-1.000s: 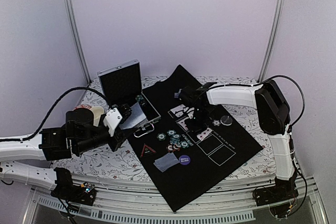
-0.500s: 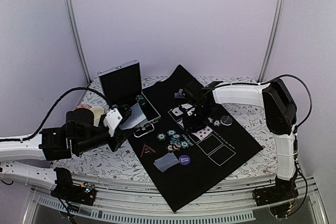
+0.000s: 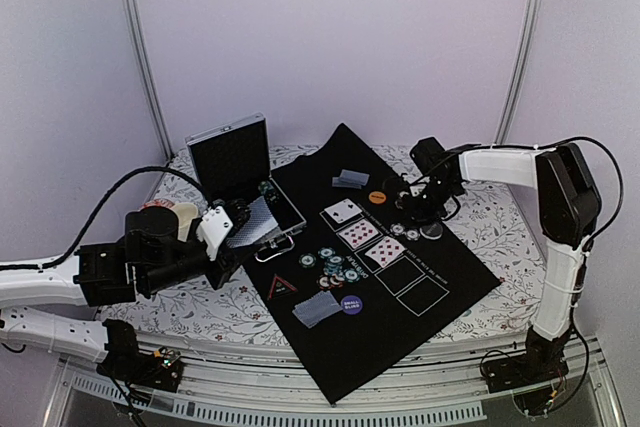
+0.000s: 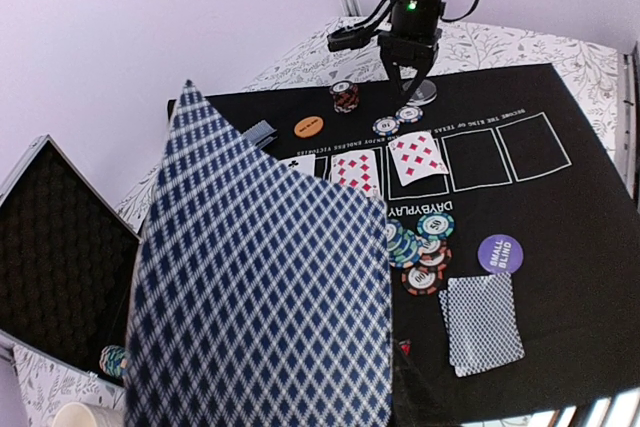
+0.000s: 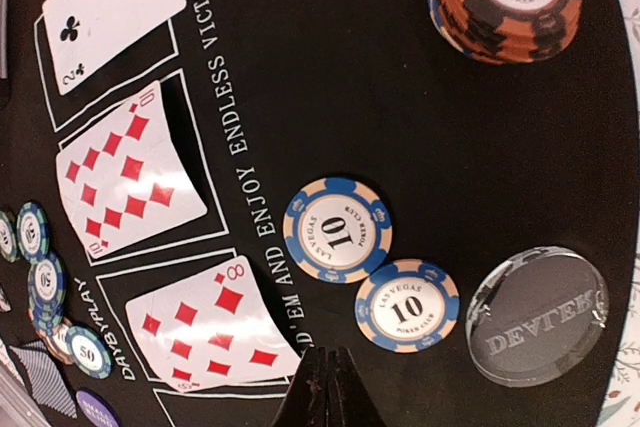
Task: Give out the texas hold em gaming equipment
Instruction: Adjust the poker card in the community card area.
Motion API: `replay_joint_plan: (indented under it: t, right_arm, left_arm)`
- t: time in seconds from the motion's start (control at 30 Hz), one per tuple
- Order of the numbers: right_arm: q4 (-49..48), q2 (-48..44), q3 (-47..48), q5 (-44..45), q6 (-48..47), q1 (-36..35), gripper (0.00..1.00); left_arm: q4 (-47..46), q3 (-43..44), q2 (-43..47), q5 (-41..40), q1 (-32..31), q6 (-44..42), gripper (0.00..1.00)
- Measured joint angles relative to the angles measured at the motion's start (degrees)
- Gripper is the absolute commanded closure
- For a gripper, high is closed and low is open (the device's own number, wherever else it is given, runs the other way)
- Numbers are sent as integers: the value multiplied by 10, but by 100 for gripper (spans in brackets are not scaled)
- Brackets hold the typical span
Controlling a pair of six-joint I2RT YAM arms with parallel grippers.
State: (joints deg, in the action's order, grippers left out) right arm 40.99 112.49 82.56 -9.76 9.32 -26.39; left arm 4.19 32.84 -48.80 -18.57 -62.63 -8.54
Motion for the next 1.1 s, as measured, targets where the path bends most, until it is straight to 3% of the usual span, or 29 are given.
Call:
replay_joint_plan:
  t: [0.23,1.1]
  right_arm:
    - [-5,39,-3,2,-6,-12,98]
    - [-10,53,-8,12,-12,-46,97]
  left_arm:
    - [0,0,0,0,0,0,66]
    - [1,0,-3,-2,0,0,66]
